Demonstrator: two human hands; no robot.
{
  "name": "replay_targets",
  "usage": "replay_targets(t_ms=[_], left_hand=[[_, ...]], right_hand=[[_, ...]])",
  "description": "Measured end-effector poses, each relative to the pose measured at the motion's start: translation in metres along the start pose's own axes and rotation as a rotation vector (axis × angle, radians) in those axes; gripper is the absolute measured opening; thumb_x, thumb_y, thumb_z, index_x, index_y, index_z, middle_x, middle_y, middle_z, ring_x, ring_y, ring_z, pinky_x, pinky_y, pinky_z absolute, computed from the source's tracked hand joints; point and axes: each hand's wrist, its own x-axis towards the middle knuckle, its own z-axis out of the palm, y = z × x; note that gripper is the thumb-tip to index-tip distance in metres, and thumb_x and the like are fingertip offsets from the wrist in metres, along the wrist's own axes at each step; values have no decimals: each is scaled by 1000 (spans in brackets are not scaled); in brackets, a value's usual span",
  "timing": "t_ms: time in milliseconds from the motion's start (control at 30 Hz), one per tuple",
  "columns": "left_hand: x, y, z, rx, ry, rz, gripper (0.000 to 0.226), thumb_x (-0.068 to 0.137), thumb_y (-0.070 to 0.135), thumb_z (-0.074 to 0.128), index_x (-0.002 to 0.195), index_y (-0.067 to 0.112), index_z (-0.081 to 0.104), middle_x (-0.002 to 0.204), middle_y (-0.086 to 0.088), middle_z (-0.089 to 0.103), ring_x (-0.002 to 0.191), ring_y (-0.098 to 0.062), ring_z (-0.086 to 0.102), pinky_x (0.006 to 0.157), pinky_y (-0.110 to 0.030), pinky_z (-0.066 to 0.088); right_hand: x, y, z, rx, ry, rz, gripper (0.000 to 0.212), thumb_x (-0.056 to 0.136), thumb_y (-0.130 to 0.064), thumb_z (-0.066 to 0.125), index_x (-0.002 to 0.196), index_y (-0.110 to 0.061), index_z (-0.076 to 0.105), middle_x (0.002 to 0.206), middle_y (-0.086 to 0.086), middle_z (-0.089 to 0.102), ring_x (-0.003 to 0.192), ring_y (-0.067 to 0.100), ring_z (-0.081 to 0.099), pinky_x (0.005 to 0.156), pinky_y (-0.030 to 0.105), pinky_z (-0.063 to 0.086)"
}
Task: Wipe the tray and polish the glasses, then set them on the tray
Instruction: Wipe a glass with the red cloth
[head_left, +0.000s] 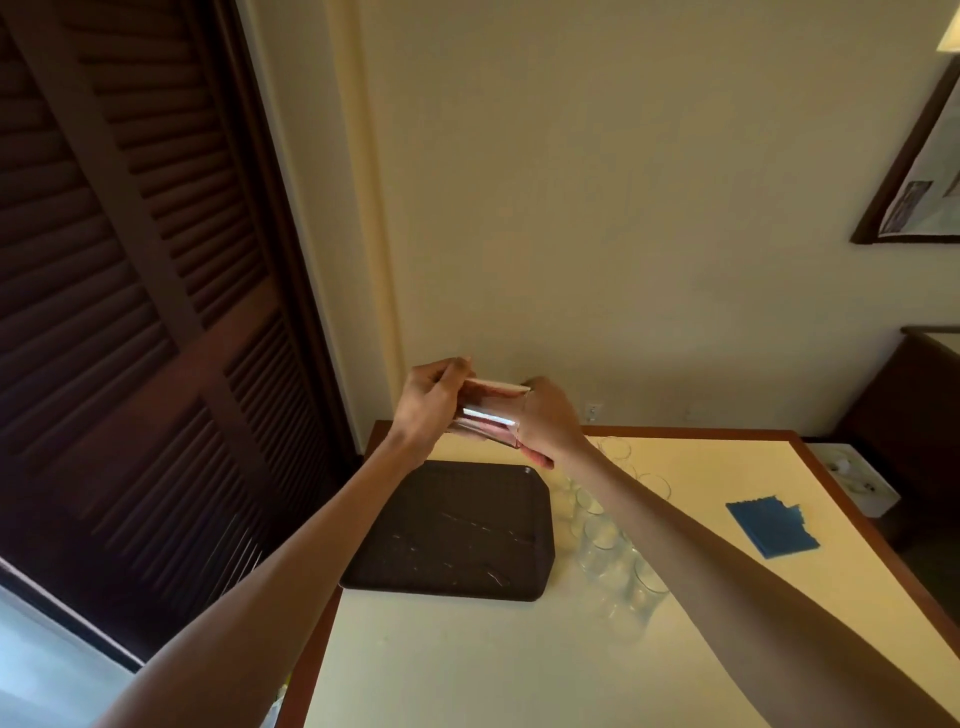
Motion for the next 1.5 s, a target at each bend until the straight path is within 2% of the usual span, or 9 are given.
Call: replay_targets(t_ms=[133,267,400,733,900,1033,1167,1300,1500], left_hand=[[-4,-6,-1,109,37,206,46,101,43,55,82,3,69,82,-23,65,79,-46,65,69,-57,56],[-6,-5,-4,-71,-109,-28,44,104,47,56,101,5,70,97,-18,71,92,-38,71,75,-51,61],[-11,-2,-4,-94,-249,-248,52,104,49,53,115,-1,68,95,-14,74,77,-19,73,62,-25,56],[-8,-6,-4,169,22,228,27,100,32,60,81,16,71,77,-1,68,78,-32,66,68,-45,56],[-11,-2,-5,-140,-135,-132,32,99,36,55,100,7,71,96,-17,70,89,-35,70,70,-45,60],[-13,3,1,-139,-125,-221,33,107,26,52,102,-4,65,92,-19,70,80,-29,74,63,-38,61],[-11,0,-2,34,3,25,27,104,22,57,83,7,68,78,-7,67,74,-30,68,65,-39,57],[-10,-1,-3,104,42,211,20,97,26,61,87,13,73,83,-5,72,81,-33,70,69,-43,59],[-14,1,-8,-171,-201,-221,30,106,34,54,112,7,66,99,-16,69,89,-29,70,76,-39,60]], right_hand=[[-10,-7,-4,538,-343,249,34,97,-38,64,92,-5,67,58,2,62,40,8,54,42,20,48],[-3,-4,-7,-197,128,-93,10,85,-12,72,94,-10,72,83,3,72,72,22,68,62,32,55],[2,3,-10,-585,408,-532,18,71,-17,79,63,-17,62,50,-3,59,44,22,52,45,22,34],[-22,-8,-3,676,-412,221,30,100,-38,59,95,-10,66,65,2,60,39,4,52,40,17,43],[0,-1,-12,-378,189,-274,4,79,-15,72,83,-13,73,72,2,70,63,24,64,47,22,35],[1,-3,-21,-520,459,-572,15,61,-13,77,60,-15,63,49,1,57,41,24,42,46,20,18],[-2,3,-4,-220,168,-180,10,84,-22,74,88,-13,72,78,-1,71,68,21,67,54,24,44],[-9,1,2,633,-380,195,31,101,-36,59,99,-6,68,72,8,66,48,10,61,47,23,50],[-5,-1,-9,-389,364,-377,10,76,-16,75,69,-17,69,58,-3,62,49,18,52,44,21,32]])
